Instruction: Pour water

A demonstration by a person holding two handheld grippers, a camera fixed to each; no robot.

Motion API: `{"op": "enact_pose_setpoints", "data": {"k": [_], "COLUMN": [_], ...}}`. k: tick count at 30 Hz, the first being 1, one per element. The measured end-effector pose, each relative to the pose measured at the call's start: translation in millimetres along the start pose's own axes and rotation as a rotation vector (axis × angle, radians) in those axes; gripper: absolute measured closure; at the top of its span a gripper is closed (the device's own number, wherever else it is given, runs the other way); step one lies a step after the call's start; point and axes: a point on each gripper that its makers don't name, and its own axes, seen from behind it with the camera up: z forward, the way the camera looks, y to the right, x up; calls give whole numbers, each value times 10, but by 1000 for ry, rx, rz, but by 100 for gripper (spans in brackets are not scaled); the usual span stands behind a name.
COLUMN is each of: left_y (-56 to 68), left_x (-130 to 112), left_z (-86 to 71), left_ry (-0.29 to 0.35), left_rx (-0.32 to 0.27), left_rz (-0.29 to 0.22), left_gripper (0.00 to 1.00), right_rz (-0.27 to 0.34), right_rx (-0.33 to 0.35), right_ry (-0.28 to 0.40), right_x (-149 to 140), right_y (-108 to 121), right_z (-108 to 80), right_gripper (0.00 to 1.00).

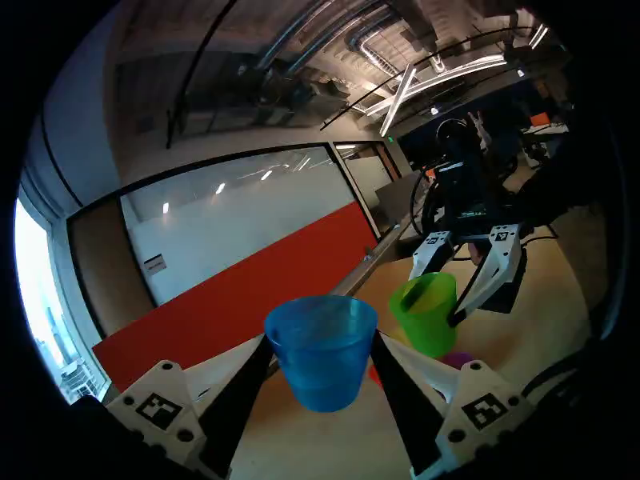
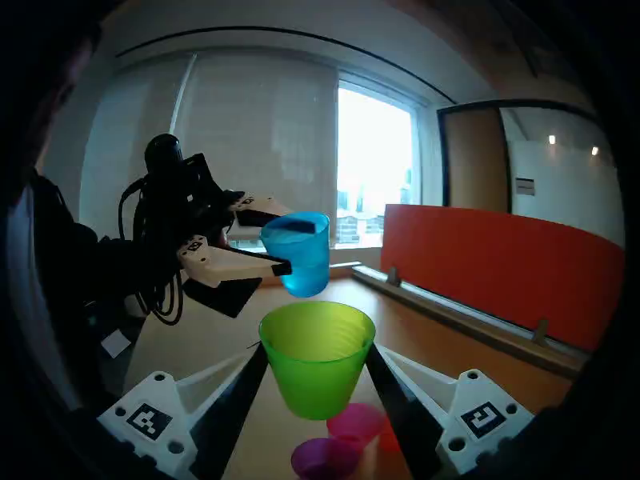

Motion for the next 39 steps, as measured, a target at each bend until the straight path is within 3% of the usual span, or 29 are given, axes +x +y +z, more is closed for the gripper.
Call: {"op": "enact_pose_setpoints", "data": {"k": [39], "left_y": [-17], "left_x": [178], "left_z": [16], "left_ry": [29], "left_rx": [14], "left_rz": [164], "left_gripper": [15], "right_rz": [15], "right_rx": [102], "right_ry": [-6], "right_x": [-116], "right_y": [-368], "right_z": [207], "right_gripper": [10]}}
